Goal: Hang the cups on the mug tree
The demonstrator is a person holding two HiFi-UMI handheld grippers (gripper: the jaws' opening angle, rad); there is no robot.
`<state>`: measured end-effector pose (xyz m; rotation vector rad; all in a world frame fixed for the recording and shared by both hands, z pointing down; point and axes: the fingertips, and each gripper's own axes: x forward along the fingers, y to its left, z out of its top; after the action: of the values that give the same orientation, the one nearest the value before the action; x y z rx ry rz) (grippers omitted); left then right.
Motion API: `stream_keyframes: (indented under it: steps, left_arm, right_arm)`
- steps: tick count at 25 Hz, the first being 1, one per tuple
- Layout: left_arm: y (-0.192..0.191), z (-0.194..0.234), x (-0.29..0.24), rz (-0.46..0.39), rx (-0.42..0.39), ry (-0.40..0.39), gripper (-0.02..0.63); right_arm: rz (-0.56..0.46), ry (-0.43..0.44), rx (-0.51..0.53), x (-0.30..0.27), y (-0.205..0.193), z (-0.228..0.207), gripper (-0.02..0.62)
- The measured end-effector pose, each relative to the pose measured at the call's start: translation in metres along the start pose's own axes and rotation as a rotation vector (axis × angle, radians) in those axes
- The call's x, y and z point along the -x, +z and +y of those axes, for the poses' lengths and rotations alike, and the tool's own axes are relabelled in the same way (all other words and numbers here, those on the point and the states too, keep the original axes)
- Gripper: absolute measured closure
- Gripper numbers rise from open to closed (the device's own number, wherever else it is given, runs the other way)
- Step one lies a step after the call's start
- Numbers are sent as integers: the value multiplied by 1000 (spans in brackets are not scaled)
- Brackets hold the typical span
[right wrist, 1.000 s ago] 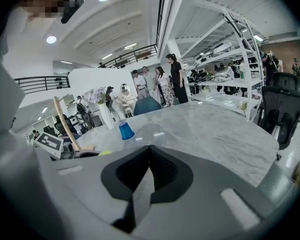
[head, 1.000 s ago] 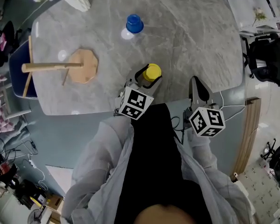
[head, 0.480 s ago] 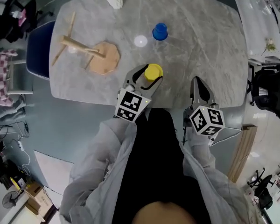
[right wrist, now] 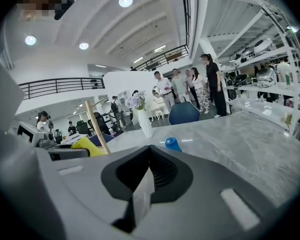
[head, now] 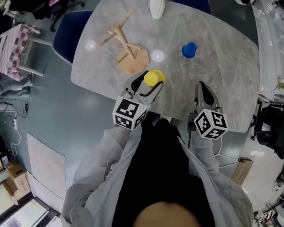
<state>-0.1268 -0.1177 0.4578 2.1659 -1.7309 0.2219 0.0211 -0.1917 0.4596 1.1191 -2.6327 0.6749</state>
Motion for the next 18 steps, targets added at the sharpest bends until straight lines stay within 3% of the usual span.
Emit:
stream_keyframes:
  steps: [10,18]
  left_arm:
    - [22,54,76,-110,67,192,351]
    - [84,79,128,-314,69,295,353]
  right_arm:
    - [16,135,52,-34,4,62,588]
    - [6,182,60,-41,11,85,587]
